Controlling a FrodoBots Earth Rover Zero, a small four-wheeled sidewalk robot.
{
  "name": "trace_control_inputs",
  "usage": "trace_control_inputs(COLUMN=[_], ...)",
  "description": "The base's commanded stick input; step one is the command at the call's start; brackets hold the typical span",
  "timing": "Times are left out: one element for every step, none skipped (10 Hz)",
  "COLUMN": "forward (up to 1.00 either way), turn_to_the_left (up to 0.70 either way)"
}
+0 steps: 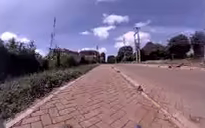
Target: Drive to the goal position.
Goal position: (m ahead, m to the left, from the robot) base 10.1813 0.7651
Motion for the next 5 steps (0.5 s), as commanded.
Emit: trace_control_inputs(forward=[1.00, 1.00, 1.00, 1.00, 1.00], turn_to_the_left=[0.00, 0.00, -0.19, -0.10, 0.00])
